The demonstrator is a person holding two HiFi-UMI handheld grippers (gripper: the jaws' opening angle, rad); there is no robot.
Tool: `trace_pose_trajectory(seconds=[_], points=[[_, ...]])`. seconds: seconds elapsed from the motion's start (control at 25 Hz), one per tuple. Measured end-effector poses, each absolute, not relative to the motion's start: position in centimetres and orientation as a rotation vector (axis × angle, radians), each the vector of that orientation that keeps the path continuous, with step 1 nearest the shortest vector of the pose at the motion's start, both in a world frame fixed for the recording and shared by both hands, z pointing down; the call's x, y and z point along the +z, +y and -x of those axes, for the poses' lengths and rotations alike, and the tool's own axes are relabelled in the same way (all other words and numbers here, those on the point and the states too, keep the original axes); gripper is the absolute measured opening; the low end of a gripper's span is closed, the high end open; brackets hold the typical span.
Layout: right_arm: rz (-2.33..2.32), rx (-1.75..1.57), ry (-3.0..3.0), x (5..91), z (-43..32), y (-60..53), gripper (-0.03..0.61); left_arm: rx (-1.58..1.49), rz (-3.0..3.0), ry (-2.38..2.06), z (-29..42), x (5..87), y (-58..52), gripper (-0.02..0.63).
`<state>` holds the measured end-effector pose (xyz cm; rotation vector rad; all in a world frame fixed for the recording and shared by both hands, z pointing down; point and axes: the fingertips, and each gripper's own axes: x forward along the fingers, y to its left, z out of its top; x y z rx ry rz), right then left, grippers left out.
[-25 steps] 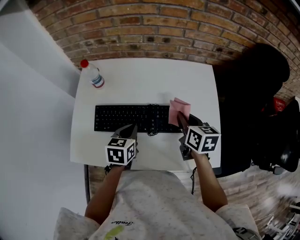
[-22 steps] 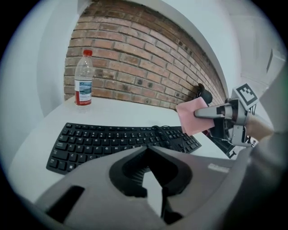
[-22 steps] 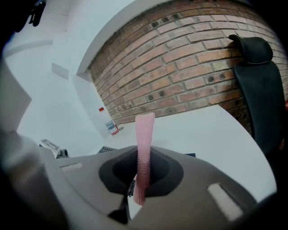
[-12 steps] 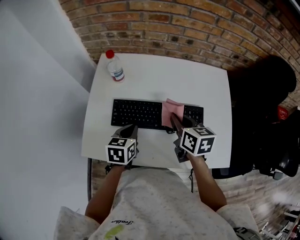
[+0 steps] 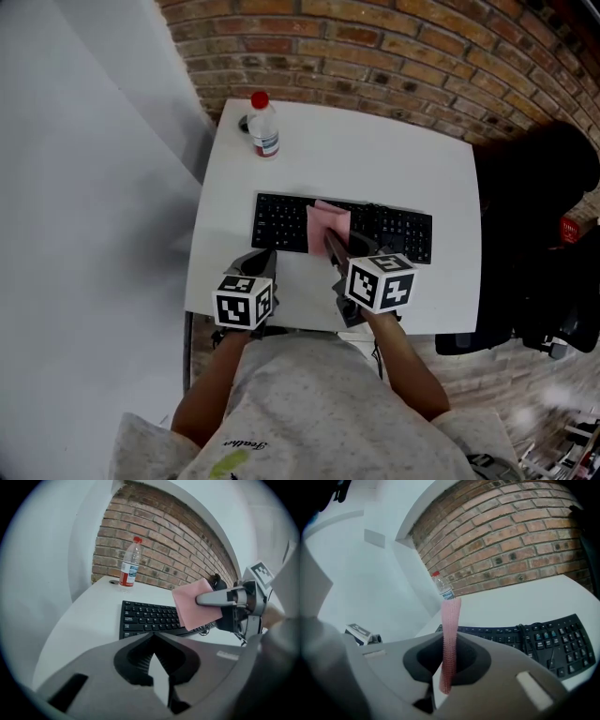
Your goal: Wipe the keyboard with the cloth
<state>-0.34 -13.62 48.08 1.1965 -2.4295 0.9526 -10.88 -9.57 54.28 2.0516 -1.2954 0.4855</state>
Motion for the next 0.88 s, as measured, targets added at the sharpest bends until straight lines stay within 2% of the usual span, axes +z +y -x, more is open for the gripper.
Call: trace_pose_trajectory(seconds=[0.6, 0.88], points=[[-1.134, 1.132, -2.431, 51.1, 11.6, -12.0, 0.023, 0.512, -2.057, -1.286, 18.2, 54.3, -8.9, -0.008], [-1.147, 1.179, -2.389, 53.2, 14.5, -11.6, 0.023, 0.520, -2.059, -1.292, 20.6, 54.1, -8.8, -0.008]])
